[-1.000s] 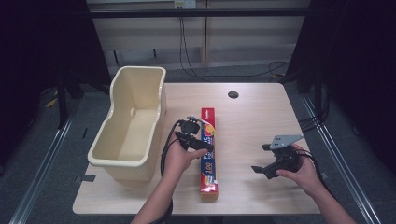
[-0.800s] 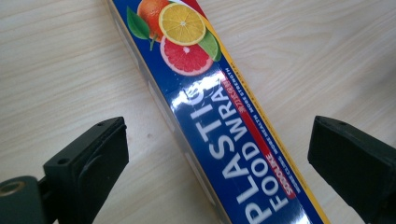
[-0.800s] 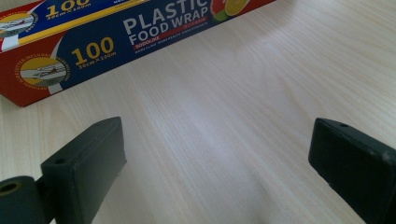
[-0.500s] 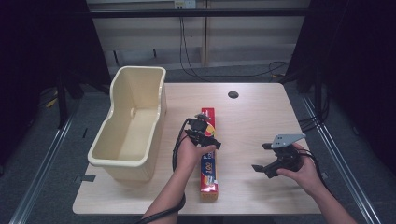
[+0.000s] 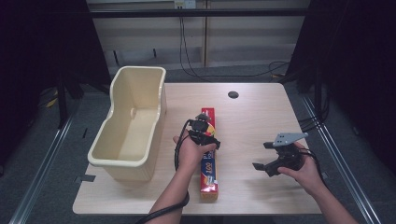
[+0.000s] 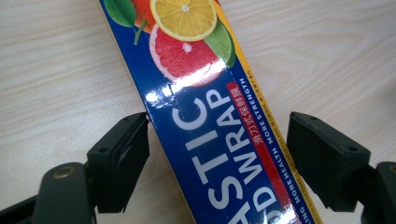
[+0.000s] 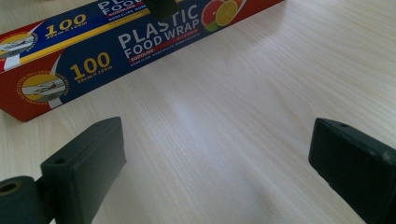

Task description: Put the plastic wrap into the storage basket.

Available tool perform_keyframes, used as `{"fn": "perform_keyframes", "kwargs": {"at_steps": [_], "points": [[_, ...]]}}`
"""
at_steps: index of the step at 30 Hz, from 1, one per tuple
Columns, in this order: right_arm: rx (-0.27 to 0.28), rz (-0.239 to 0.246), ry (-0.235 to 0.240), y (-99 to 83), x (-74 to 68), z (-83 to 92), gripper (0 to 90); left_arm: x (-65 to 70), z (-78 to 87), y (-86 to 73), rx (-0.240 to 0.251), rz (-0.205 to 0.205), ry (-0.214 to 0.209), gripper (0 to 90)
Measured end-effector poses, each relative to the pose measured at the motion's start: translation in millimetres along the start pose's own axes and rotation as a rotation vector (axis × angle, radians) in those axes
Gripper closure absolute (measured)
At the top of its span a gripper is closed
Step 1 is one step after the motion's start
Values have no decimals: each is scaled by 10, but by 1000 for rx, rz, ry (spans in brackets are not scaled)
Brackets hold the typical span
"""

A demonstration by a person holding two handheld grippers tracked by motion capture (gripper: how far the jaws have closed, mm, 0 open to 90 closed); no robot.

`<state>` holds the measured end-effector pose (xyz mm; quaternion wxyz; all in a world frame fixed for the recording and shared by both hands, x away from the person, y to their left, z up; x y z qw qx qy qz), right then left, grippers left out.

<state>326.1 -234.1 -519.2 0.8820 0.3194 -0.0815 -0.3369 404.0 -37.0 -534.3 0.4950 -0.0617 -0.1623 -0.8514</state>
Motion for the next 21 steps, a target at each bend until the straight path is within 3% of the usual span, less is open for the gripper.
{"fn": "perform_keyframes", "kwargs": {"at_steps": [3,7,11,18,21], "points": [[6,-3,4,6,0,8,37,7,-32,-4,-9,29,4,223],[8,-4,-2,12,1,12,38,18,-57,1,-32,34,23,227],[12,-3,0,13,-7,19,38,23,-80,-26,-77,88,15,242],[20,-5,-9,20,8,36,38,37,-65,-33,-97,135,23,284],[23,-5,-6,24,4,43,37,28,-28,-56,-112,130,32,329]]}}
Point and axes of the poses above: each handheld gripper's, and its own axes: z roughly backward along the jaws, y roughly out of its top, x roughly to its right, the point moved 9 cm from there along -z, roughly forward along the jaws, and after that the axes turned 12 degrees about -x, right-handed, at the moved point
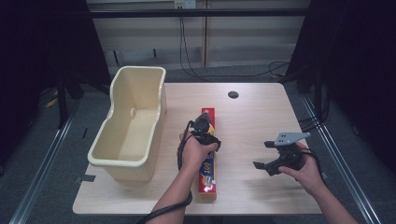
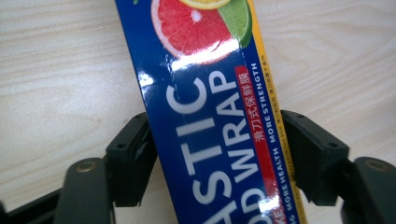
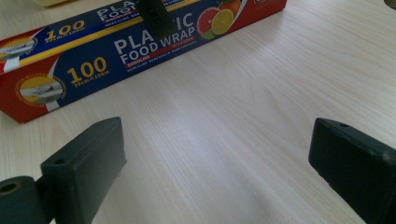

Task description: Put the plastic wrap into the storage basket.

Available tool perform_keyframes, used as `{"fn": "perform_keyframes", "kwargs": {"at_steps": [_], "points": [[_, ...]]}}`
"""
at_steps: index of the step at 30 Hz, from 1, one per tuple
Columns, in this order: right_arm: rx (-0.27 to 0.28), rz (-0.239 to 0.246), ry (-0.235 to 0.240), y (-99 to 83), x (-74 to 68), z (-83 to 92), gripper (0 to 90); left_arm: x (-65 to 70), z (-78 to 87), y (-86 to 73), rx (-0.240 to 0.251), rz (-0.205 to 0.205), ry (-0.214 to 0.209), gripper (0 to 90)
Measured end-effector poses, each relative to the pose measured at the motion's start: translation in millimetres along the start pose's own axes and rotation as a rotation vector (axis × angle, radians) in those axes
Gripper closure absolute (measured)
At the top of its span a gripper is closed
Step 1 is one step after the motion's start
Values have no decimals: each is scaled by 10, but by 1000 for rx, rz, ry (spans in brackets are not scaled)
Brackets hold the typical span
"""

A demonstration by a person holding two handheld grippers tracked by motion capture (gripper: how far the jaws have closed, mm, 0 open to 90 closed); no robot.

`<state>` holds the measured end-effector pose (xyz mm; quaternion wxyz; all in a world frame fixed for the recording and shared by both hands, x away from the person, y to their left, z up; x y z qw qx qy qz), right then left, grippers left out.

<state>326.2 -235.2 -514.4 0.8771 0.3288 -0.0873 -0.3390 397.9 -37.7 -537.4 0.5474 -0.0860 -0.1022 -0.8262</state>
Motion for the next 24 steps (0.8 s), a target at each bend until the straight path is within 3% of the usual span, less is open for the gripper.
{"fn": "perform_keyframes", "kwargs": {"at_steps": [4,9,14,24], "points": [[13,5,1,8,-8,18,37,-56,65,-51,-25,-17,39,399],[10,5,-3,10,-5,15,35,-110,99,-121,-93,-95,78,414],[13,4,3,14,-6,13,34,-124,205,-151,-135,-104,65,415],[-1,2,10,4,-13,-8,28,-84,567,-129,-146,-112,41,414]]}}
Point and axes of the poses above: each handheld gripper's, and its own axes: z roughly backward along the jaws, y roughly out of its top, x roughly to its right, the point moved 9 cm from there along -z, roughly forward along the jaws, and after that the axes turned 12 degrees about -x, right-handed, at the moved point
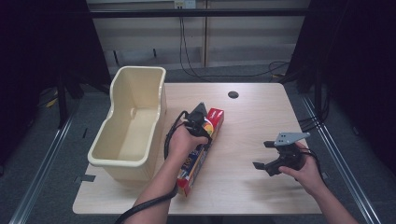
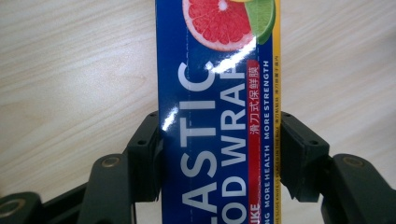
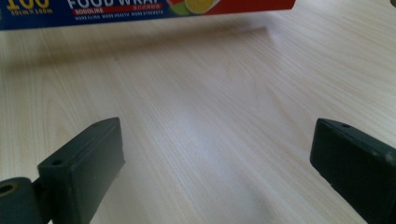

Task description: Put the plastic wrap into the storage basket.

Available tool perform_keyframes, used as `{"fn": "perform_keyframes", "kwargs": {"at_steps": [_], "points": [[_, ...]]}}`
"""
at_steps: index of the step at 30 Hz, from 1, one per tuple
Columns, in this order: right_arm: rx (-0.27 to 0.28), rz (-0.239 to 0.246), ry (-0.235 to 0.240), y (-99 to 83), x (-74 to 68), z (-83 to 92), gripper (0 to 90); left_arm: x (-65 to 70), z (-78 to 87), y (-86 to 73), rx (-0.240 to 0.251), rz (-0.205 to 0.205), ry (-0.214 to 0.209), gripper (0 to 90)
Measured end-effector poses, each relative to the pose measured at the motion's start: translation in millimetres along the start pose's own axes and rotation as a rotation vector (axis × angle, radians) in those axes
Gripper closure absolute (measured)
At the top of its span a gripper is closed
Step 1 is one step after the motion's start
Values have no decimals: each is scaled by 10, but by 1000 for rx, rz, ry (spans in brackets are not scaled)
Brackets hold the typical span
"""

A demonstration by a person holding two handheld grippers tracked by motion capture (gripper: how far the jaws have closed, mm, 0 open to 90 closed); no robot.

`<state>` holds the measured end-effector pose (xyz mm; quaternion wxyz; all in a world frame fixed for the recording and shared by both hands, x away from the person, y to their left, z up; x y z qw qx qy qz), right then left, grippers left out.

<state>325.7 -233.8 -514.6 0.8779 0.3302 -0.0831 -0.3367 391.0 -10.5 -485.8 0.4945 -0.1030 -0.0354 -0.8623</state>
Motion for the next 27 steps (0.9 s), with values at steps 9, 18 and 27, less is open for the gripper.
{"fn": "perform_keyframes", "kwargs": {"at_steps": [9,18,27], "points": [[5,7,4,9,-11,-2,25,-31,290,-37,-7,-3,8,414],[15,17,11,23,-20,-6,22,-48,556,-79,-7,1,7,414],[16,12,18,27,-29,-10,21,-64,792,-119,-12,3,8,414]]}}
Point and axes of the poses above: each handheld gripper's, and its own axes: z roughly backward along the jaws, y roughly out of its top, x roughly to its right, the point moved 9 cm from there along -z, roughly forward along the jaws, and after that the axes turned 12 degrees about -x, right-handed, at the moved point
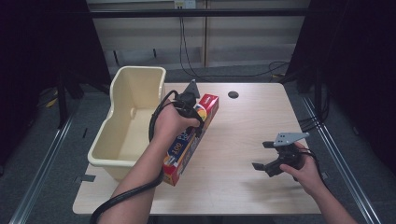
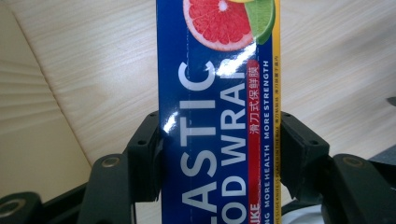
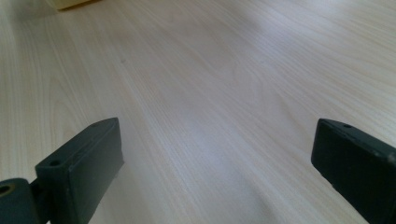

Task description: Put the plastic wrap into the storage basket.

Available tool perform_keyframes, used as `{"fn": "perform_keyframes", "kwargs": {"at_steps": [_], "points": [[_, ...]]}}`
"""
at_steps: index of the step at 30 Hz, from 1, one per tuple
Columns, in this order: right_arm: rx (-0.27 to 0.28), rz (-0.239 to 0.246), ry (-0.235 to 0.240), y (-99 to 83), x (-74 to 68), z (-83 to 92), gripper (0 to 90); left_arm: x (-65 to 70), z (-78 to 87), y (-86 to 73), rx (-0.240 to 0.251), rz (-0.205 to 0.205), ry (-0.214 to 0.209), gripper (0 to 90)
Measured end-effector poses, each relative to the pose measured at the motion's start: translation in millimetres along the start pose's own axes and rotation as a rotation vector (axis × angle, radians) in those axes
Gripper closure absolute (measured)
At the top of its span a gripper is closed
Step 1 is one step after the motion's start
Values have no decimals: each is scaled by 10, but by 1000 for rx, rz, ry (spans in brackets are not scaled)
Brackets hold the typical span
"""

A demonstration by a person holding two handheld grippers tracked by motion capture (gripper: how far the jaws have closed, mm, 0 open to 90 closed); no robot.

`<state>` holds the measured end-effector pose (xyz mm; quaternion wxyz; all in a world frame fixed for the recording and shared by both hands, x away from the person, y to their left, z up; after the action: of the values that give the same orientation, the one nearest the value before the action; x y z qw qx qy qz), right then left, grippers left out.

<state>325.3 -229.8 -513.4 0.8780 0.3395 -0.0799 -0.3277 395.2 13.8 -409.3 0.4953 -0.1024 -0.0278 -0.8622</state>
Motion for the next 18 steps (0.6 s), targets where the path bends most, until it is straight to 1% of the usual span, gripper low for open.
{"fn": "perform_keyframes", "kwargs": {"at_steps": [1,2,3,8,9,10,11,12,13,15,17,18], "points": [[0,1,1,0,-1,0,21,10,31,0,8,7,-3,414],[0,0,3,0,-3,-1,21,8,61,-7,5,7,2,415],[0,0,3,1,-4,-2,21,9,88,-9,6,3,-2,414],[-6,8,15,-4,-19,0,20,-15,210,-28,15,13,-1,414],[-3,7,5,-2,-14,2,20,-23,233,-36,14,17,1,414],[-2,6,8,0,-16,2,20,-30,255,-42,13,18,-5,414],[-3,6,11,-1,-17,0,20,-23,269,-46,18,32,-16,414],[-4,6,11,-2,-16,0,20,-40,289,-58,9,20,-17,414],[-6,6,12,-2,-16,0,20,-41,306,-61,11,27,-23,414],[-8,7,9,-2,-19,-2,20,-47,321,-63,14,31,-23,414],[-8,8,5,0,-22,-4,20,-67,368,-88,6,32,-16,414],[-7,8,5,1,-23,-3,20,-71,386,-95,4,34,-20,415]]}}
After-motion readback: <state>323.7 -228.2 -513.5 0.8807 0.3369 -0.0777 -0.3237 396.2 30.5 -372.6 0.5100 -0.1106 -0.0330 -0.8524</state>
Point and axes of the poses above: each handheld gripper's, and its own axes: z roughly backward along the jaws, y roughly out of its top, x roughly to its right, the point moved 9 cm from there along -z, roughly forward along the jaws, and after that the axes turned 12 degrees about -x, right-handed, at the moved point
